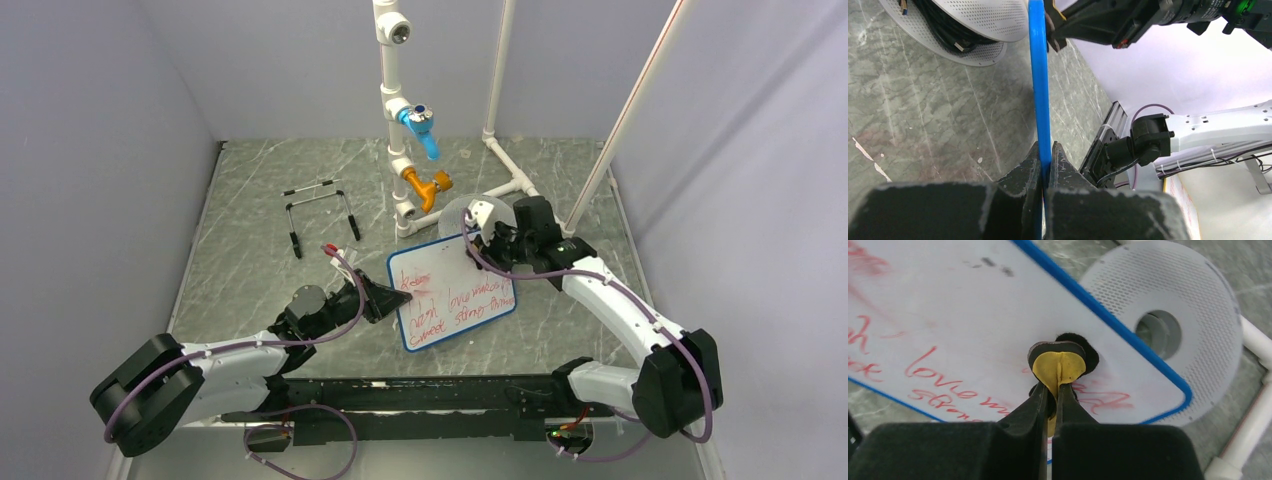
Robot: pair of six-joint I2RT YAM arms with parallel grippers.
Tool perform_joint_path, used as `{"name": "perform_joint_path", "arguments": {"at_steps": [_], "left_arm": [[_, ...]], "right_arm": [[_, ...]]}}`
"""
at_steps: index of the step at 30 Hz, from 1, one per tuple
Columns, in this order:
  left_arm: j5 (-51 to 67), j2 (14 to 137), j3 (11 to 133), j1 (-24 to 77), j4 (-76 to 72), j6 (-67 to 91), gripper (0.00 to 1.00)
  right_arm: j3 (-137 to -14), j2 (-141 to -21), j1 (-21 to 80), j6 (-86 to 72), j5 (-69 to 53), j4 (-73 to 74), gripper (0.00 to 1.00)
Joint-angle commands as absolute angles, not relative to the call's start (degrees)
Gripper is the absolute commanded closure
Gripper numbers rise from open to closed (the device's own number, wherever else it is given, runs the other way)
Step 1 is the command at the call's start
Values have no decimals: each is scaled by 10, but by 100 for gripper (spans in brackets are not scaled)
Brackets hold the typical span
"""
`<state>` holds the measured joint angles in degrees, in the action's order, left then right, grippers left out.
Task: Erase the whiteboard
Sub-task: Erase the whiteboard at the center of the board.
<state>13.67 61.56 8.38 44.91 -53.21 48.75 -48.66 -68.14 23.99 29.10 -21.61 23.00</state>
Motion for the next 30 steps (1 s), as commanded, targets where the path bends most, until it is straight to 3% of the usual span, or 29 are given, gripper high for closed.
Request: {"name": "perform_joint_path", "arguments": {"at_steps": [1,3,11,20,27,30], "left_arm": [[204,603,107,460,-581,448,100],[206,602,107,459,-581,448,100],[212,599,109,459,-576,447,100],[211,601,106,459,-586,447,100],[208,597,98,460,-589,445,100],[211,598,101,460,-589,443,100]], "right_arm": [[-487,-688,276,368,-355,294,100],[-493,-693,284,373,-372,301,100],[-486,-678,224,259,-203,197,100],[-493,-702,274,343,-358,280,100],[-493,-689,215,255,-218,202,100],[-486,-688,207,267,-223,206,100]]}}
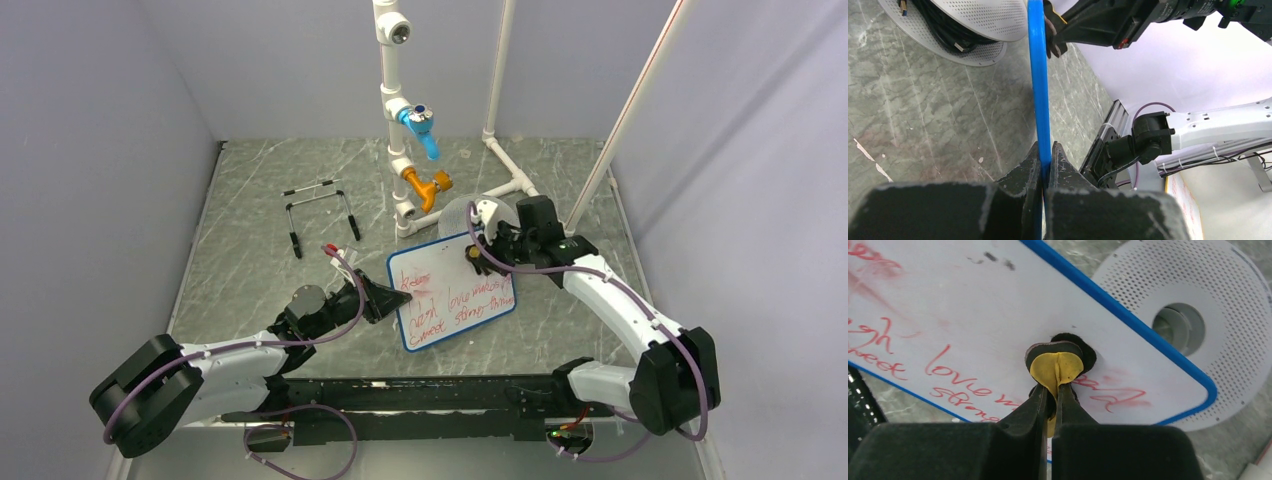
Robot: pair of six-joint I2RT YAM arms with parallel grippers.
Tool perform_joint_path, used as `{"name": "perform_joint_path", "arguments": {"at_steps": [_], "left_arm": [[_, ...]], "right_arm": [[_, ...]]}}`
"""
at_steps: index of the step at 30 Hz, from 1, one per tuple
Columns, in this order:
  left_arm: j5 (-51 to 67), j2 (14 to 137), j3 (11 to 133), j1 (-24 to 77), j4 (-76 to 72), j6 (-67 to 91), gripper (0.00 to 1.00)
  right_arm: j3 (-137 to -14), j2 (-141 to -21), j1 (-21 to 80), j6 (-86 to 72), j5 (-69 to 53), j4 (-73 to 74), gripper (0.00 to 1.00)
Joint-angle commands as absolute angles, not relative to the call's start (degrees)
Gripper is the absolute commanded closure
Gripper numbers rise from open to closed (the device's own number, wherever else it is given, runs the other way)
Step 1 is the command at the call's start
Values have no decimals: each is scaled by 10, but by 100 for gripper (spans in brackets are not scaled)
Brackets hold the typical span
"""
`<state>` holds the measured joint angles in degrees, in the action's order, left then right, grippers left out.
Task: Erase the whiteboard
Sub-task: Erase the whiteboard at the center of the board.
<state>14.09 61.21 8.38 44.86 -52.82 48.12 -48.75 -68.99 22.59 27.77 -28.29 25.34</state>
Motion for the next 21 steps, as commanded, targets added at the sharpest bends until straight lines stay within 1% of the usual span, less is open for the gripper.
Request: {"name": "perform_joint_path", "arguments": {"at_steps": [1,3,5,8,10,13,16,18,21], "left_arm": [[212,599,101,459,-590,442,100],[212,603,102,459,-594,442,100],[211,606,100,459,-598,444,100],[208,607,97,459,-605,446,100],[207,605,98,459,-603,446,100],[210,603,100,459,-598,443,100],[212,604,102,459,-595,440,100],[214,605,102,460,-596,439,100],[213,609,101,459,-602,441,100]], "right_arm": [[-484,-688,208,277,-251,216,100],[-483,-695,226,311,-303,247,100],[-480,-695,271,354,-323,276,100],[-492,-703,288,369,-355,296,100],[-497,-702,282,347,-331,279,100],[-502,-696,237,291,-280,235,100],[-492,-685,211,286,-252,224,100],[-487,-685,209,295,-256,230,100],[-489,-691,221,327,-320,264,100]]}}
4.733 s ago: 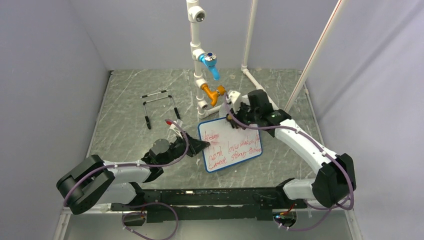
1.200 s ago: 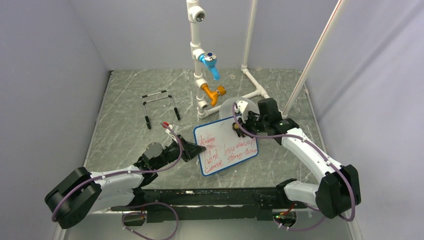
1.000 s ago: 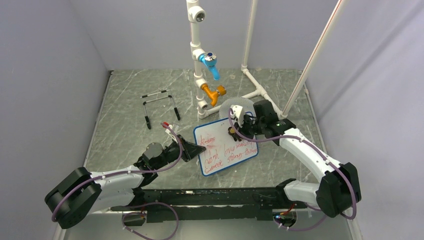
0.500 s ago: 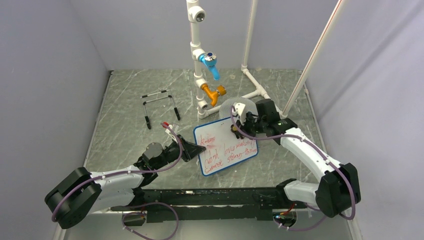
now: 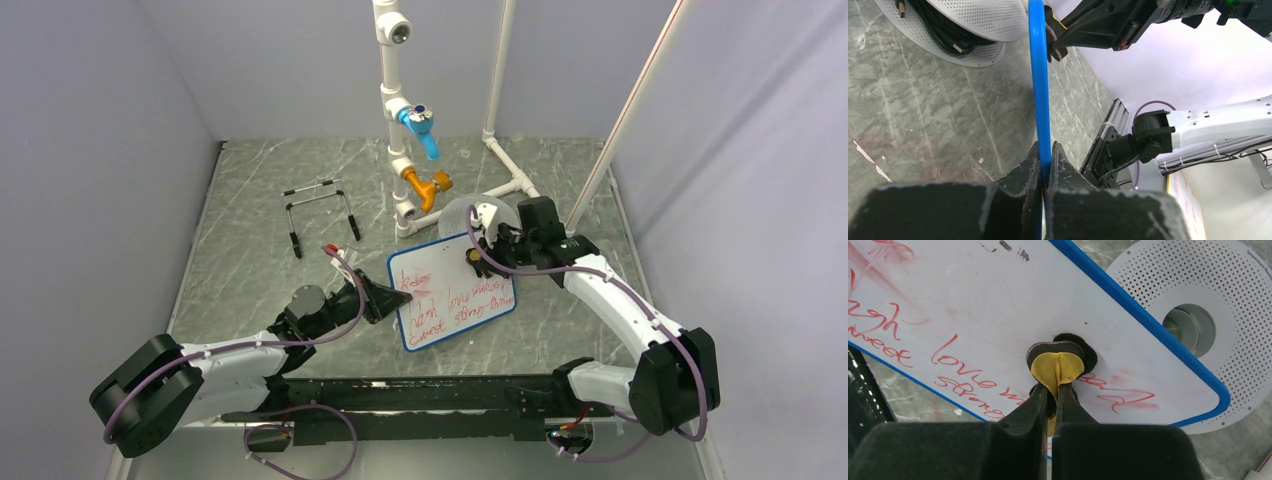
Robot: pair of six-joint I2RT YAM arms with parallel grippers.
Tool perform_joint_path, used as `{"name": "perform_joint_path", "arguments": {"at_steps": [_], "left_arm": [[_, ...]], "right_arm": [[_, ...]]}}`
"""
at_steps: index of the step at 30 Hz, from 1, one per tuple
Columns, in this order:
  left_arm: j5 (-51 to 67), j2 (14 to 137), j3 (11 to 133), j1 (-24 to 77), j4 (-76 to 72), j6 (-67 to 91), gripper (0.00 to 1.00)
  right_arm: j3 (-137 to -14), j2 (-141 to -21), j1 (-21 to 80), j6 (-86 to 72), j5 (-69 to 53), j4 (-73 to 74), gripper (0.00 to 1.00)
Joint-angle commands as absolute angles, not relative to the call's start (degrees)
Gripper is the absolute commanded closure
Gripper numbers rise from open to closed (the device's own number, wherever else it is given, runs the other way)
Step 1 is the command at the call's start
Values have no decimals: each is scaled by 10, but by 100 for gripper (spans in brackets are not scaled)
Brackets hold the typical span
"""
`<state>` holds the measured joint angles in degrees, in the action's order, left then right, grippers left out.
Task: Erase the whiteboard
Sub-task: Erase the whiteboard at the center of the board.
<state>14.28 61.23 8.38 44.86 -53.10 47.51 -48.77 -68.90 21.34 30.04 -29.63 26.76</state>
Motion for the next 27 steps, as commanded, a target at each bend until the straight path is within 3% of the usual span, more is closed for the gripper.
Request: {"name": "perform_joint_path", "arguments": {"at_steps": [1,6,14,22,27], "left_arm": [[212,610,101,459,-604,442,100],[211,619,103,459,-612,444,100],[218,623,111,459,-602,439,100],[214,625,107,460,-613,444,100],[211,612,107,459,-595,440,100]], "right_arm": [[-490,-693,238,348,-338,283,100],[-510,-711,283,371,-353,309,100],[-497,-681,201,298,-239,238,100],[-511,-696,248,364,-372,312,100],[-512,-688,218,283,-254,240,100]]}}
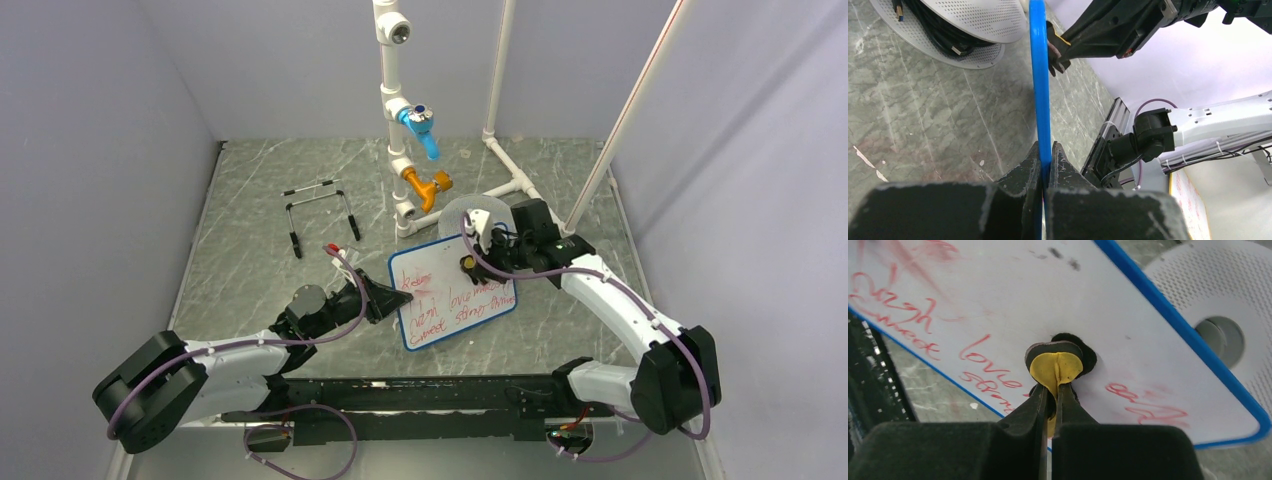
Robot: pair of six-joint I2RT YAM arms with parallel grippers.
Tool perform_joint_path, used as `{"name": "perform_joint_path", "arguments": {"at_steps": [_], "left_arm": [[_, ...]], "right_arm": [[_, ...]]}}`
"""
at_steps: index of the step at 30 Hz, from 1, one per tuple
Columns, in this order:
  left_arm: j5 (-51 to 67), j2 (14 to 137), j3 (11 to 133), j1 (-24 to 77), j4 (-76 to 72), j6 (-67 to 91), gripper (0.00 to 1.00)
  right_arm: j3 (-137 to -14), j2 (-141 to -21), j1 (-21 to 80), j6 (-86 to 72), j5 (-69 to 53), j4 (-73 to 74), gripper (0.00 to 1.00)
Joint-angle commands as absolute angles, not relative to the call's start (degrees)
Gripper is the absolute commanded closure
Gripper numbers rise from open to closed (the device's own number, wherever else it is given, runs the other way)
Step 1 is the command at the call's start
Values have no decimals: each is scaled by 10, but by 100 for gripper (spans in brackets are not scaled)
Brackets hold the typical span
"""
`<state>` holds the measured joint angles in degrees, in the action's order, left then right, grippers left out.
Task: Erase the whiteboard
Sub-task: Erase the whiteboard at the center of the board.
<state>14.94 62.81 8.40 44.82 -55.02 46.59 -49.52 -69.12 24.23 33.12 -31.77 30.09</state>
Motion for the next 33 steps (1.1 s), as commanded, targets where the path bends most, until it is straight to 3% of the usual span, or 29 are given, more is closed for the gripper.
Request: {"name": "perform_joint_path", "arguments": {"at_steps": [1,5,13,18,22,25,30,33], "left_arm": [[212,610,107,459,-594,440,100],[217,609,109,459,-591,438,100],[215,608,109,459,-591,439,100],[214,603,107,459,-587,437,100],[217,607,108,459,-592,437,100],[218,611,106,459,-600,439,100],[215,613,105,459,-605,439,100],[215,613,104,459,-604,437,100]], "right_arm": [[-509,-684,208,266,-218,223,100],[-495,-681,191,260,-176,207,100],[-508,-690,241,342,-365,297,100],[-504,-695,213,215,-149,179,100],[-490,-693,202,206,-102,162,100],[-487,-696,203,240,-136,182,100],[-487,-698,252,387,-315,311,100],[-489,-707,268,401,-319,318,100]]}}
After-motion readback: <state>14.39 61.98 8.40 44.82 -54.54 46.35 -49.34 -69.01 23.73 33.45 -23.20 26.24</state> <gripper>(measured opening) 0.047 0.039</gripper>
